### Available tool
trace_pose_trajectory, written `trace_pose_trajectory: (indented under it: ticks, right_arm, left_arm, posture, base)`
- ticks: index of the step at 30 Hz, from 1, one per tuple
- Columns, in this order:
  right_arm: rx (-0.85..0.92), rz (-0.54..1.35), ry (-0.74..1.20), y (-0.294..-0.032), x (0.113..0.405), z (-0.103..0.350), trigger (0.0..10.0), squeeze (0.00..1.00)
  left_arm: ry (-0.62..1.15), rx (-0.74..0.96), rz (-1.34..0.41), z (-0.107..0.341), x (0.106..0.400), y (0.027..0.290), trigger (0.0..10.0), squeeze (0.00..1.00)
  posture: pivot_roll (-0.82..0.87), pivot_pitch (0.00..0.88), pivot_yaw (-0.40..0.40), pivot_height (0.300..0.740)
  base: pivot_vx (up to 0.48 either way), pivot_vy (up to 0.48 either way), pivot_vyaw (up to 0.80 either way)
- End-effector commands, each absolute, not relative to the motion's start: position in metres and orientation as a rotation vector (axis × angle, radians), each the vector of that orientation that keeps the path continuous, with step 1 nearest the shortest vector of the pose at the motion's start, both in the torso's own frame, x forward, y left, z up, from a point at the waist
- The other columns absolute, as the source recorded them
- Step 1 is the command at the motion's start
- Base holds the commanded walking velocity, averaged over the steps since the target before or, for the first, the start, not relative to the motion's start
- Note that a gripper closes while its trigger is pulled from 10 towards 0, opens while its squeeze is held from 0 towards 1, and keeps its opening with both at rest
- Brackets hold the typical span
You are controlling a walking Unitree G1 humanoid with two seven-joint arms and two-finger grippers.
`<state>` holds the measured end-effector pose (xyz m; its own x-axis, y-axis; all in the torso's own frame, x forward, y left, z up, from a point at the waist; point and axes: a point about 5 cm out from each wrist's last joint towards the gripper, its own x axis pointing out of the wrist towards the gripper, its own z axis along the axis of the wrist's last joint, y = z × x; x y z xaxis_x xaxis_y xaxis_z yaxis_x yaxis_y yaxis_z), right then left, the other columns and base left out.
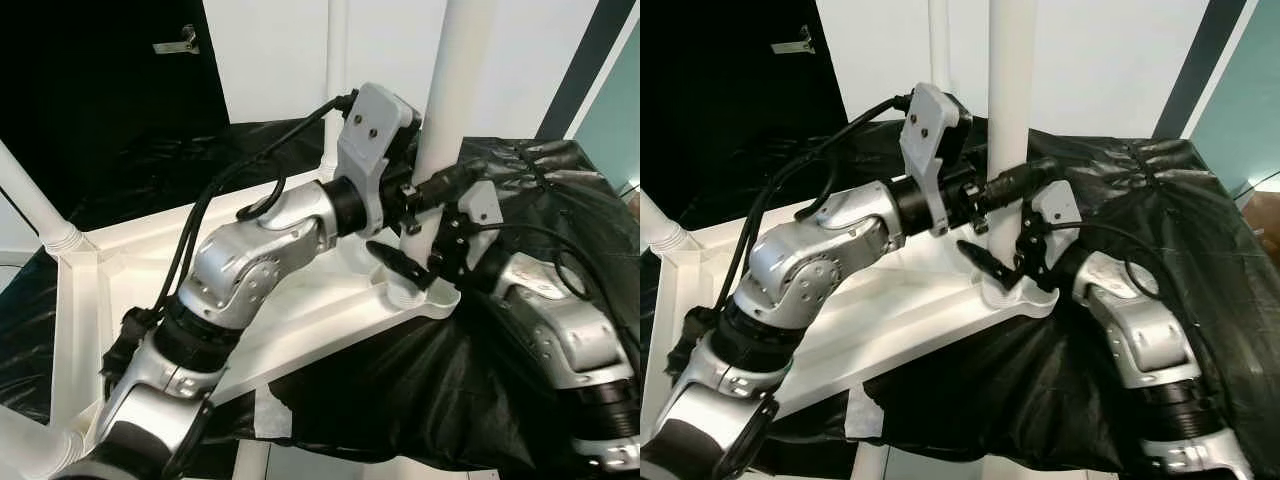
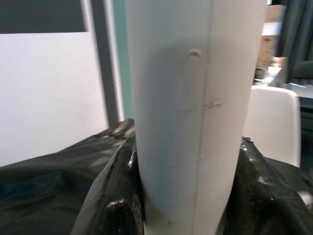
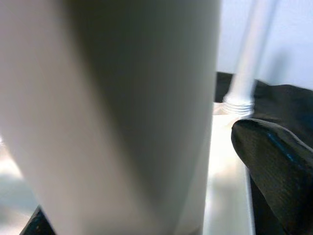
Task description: Building children table
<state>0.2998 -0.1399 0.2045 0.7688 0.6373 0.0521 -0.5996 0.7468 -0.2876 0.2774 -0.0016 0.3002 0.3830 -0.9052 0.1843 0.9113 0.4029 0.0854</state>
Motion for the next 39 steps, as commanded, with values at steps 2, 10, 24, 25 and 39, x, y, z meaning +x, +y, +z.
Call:
trace_pose_trajectory:
  ticks: [2,10,24,25,39]
  right_arm:
    - [-0.322,0.575,-0.164,-0.128,0.306,0.198,10.0,0.00]
    - [-0.323,0.481,-0.189,-0.099,0.306,0.186,10.0,0.00]
    - [-0.286,0.233,-0.220,-0.092,0.322,0.188,10.0,0.00]
    - [-0.286,0.233,-0.220,-0.092,0.322,0.188,10.0,0.00]
    - [-0.358,0.188,-0.276,-0.084,0.324,0.191,4.2,0.00]
  left_arm:
    - [-0.236,-0.048,-1.147,0.312,0.272,-0.015,10.0,0.00]
    - [-0.227,-0.110,-1.011,0.318,0.278,-0.025,10.0,0.00]
    - [-0.204,-0.122,-0.959,0.321,0.280,-0.032,10.0,0.00]
    - [-0.204,-0.122,-0.959,0.321,0.280,-0.032,10.0,0.00]
    - [-0.200,-0.120,-0.954,0.322,0.279,-0.034,10.0,0.00]
  posture:
    - [-0.06,0.000,0.009,0.740]
    - [-0.05,0.000,0.008,0.740]
    - [-0.04,0.000,0.018,0.740]
    - [-0.04,0.000,0.018,0.740]
    - [-0.04,0.000,0.013,0.740]
  base:
    - [0.000,0.000,0.00]
    - [0.000,0.000,0.00]
    - [0.000,0.000,0.00]
    - [0.000,0.000,0.00]
    - [0.000,0.000,0.00]
